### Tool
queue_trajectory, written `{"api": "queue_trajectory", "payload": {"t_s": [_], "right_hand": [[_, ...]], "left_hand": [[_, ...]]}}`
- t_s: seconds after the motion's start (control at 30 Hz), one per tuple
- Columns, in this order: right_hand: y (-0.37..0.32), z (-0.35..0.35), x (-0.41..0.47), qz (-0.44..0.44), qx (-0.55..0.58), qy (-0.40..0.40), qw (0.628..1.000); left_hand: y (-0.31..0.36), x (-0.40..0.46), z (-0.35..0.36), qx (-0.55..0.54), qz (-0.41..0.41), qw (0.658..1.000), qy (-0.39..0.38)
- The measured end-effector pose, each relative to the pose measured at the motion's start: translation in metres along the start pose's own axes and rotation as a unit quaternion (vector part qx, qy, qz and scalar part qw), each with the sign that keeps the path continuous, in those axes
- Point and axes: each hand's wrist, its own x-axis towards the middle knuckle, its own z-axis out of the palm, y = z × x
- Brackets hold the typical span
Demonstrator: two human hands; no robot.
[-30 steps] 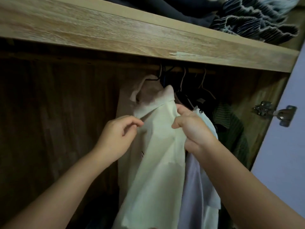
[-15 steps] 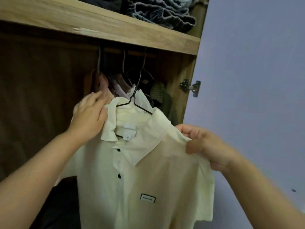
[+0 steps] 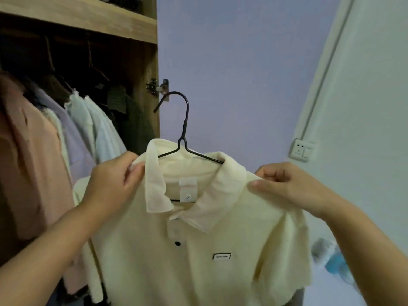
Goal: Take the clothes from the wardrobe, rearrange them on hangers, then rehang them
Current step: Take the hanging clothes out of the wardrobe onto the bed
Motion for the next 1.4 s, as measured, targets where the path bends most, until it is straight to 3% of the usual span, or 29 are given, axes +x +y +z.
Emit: {"api": "queue_trajectory", "payload": {"t_s": [0.2,0.57,1.0,1.27,1.4], "right_hand": [[0.027,-0.003,-0.059,0.073,-0.088,0.196,0.974],[0.047,0.016,-0.214,0.244,-0.146,0.403,0.87],[0.011,0.024,-0.46,0.39,-0.218,0.547,0.708],[-0.026,0.052,-0.62,0.456,-0.205,0.612,0.613],[-0.054,0.07,-0.683,0.478,-0.193,0.659,0.548]], "left_hand": [[0.042,0.008,0.036,-0.103,0.099,0.988,-0.049],[0.139,-0.015,0.103,-0.242,0.271,0.921,-0.14],[0.359,-0.118,0.117,-0.417,0.385,0.787,-0.242],[0.504,-0.222,0.079,-0.488,0.456,0.691,-0.277],[0.567,-0.263,0.042,-0.537,0.481,0.63,-0.29]]}}
